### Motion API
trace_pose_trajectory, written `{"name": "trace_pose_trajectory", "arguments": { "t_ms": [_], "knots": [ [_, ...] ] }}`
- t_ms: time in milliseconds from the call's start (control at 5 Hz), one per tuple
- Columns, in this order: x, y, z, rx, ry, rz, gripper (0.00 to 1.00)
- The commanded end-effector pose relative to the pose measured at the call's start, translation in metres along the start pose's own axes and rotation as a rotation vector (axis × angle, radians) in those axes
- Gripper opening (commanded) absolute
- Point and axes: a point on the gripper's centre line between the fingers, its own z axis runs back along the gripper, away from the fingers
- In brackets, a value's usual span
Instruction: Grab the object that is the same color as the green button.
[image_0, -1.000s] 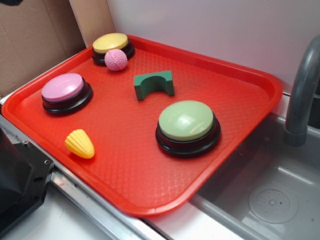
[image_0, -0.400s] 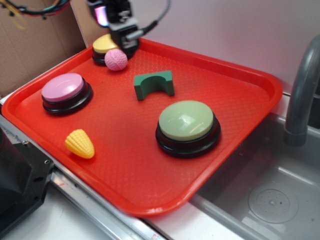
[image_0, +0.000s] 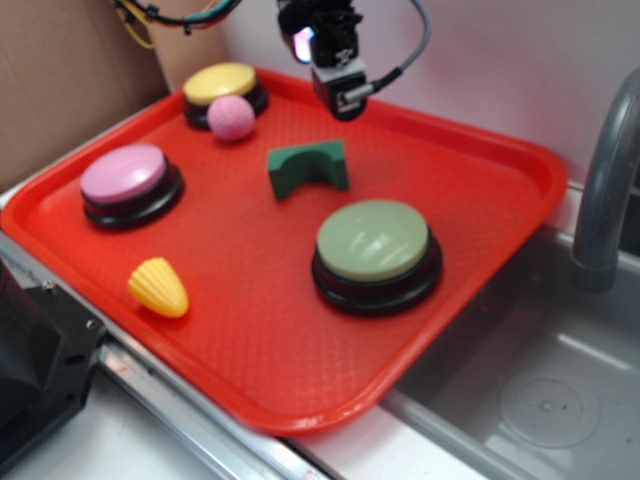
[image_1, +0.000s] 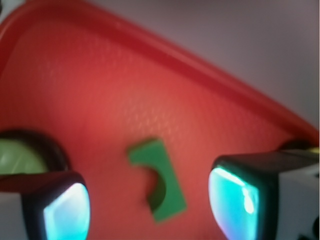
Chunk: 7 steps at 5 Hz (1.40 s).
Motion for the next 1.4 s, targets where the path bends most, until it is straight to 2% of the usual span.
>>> {"name": "trace_pose_trajectory", "arguments": {
  "t_ms": [0, 200, 600, 800, 1200],
  "knots": [
    [-0.021, 0.011, -0.04, -0.07, -0.01, 0.017, 1.0],
    [-0.029, 0.014, -0.058, -0.088, 0.005, -0.027, 1.0],
    [-0.027, 0.003, -0.076, -0.074, 0.049, -0.085, 1.0],
    [-0.025, -0.007, -0.078, -0.079, 0.05, -0.08, 0.0],
    [-0.024, -0.005, -0.052, -0.088, 0.043, -0.066, 0.0]
  ]
}}
